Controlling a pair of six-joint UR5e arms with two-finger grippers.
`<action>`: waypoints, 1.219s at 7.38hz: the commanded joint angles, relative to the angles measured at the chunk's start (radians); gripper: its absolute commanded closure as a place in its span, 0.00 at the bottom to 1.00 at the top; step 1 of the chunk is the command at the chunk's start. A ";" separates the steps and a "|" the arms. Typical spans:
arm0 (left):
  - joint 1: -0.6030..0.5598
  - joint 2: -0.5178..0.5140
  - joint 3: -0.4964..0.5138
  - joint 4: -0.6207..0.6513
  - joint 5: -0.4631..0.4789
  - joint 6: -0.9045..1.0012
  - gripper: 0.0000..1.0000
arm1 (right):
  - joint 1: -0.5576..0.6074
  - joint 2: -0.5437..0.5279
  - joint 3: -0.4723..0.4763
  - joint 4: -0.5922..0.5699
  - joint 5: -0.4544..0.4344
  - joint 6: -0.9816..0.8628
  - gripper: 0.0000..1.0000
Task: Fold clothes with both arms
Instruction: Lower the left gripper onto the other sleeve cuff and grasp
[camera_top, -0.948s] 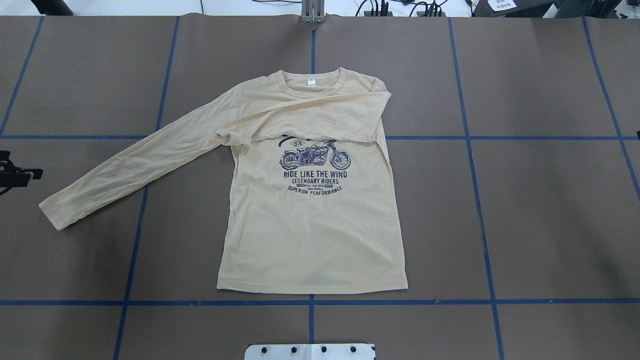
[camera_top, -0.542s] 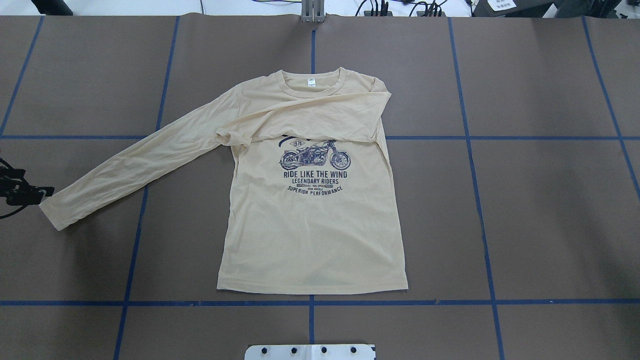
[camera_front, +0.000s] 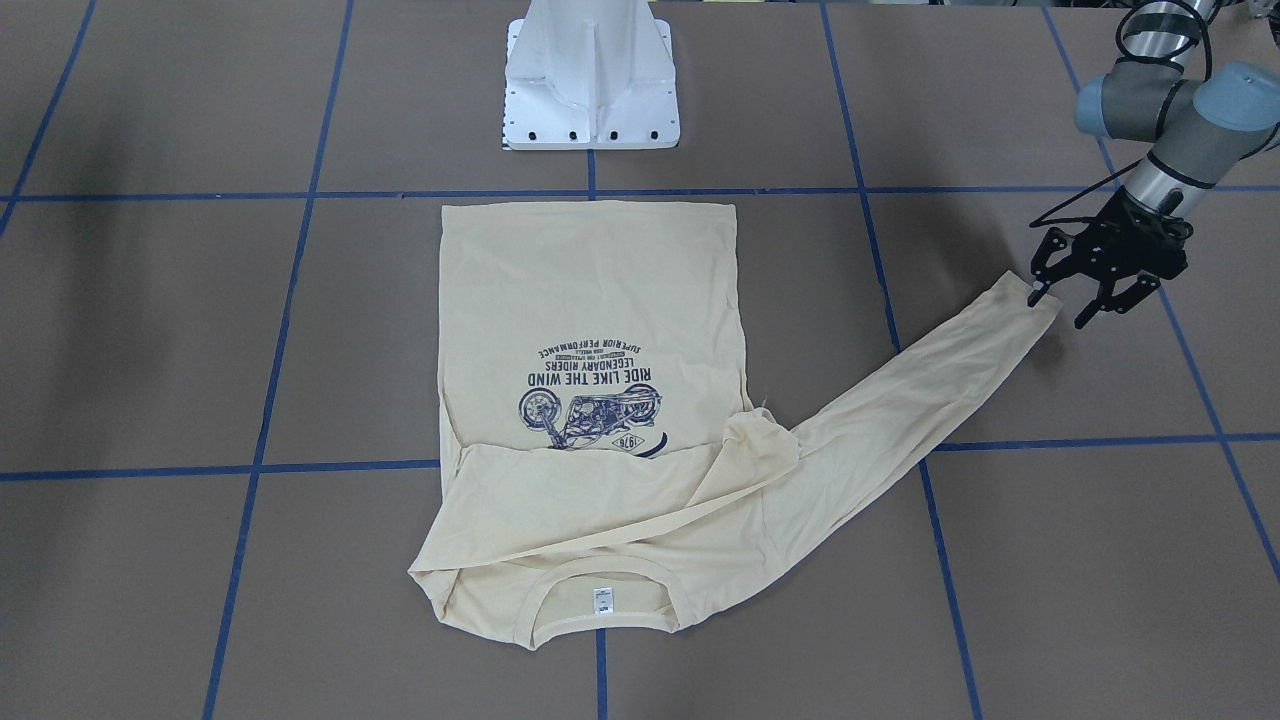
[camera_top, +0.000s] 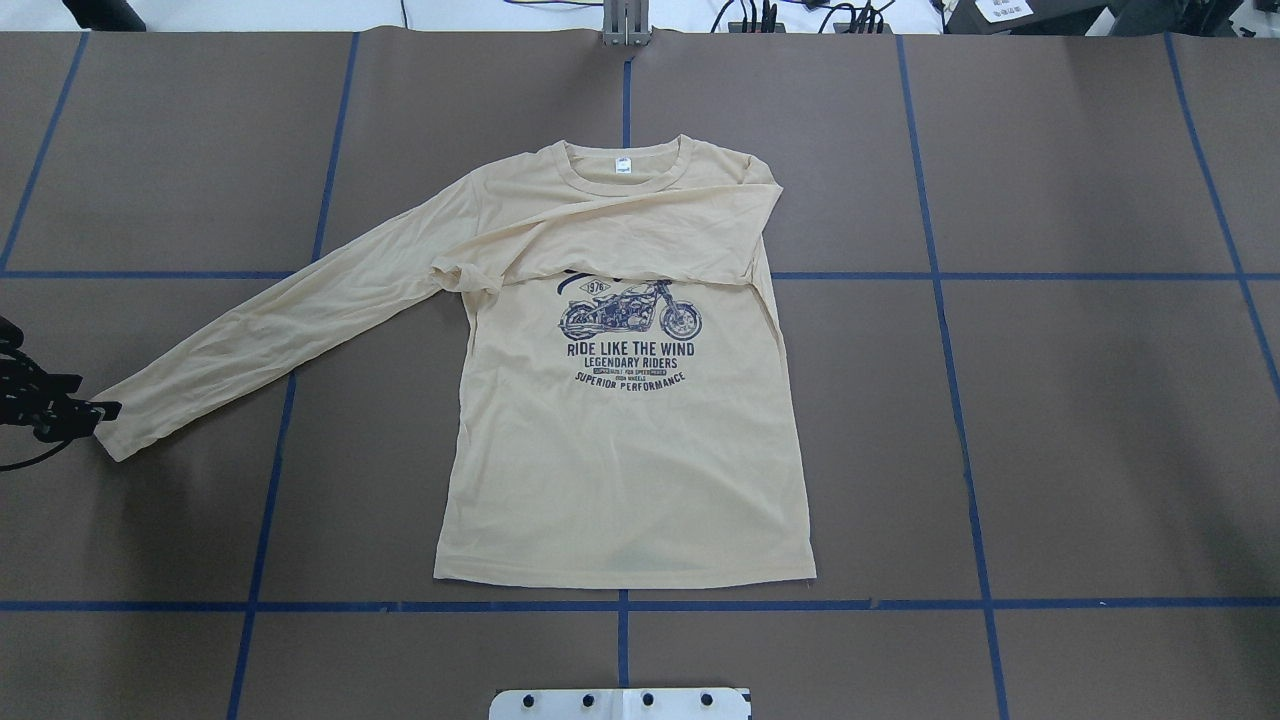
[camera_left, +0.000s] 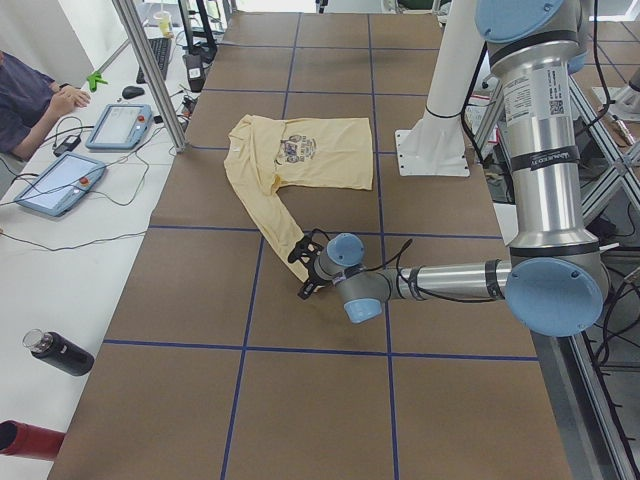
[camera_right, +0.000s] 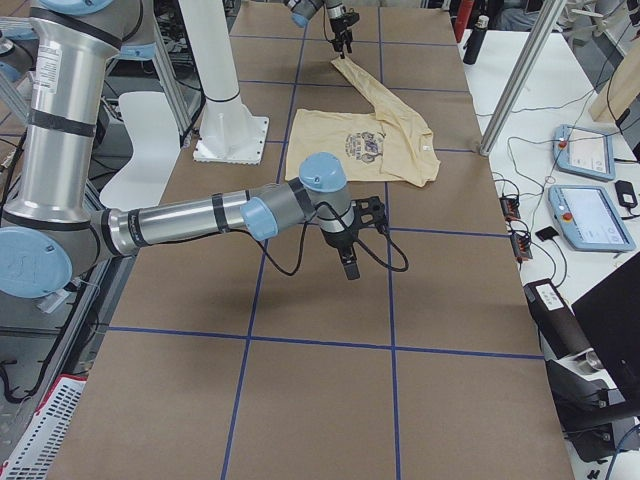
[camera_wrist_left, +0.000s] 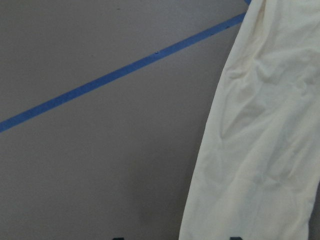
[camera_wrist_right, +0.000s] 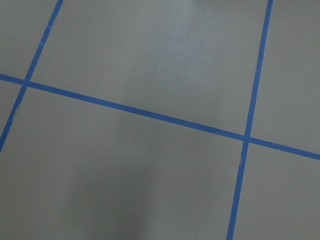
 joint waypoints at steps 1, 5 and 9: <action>0.013 0.007 0.006 -0.003 -0.001 0.000 0.40 | 0.000 0.001 0.001 0.001 -0.003 0.000 0.00; 0.011 0.037 0.000 -0.066 -0.001 0.002 1.00 | 0.000 0.001 0.003 0.001 -0.003 0.000 0.00; -0.053 -0.010 -0.195 0.184 -0.110 0.009 1.00 | 0.000 0.001 -0.007 0.001 -0.001 0.004 0.00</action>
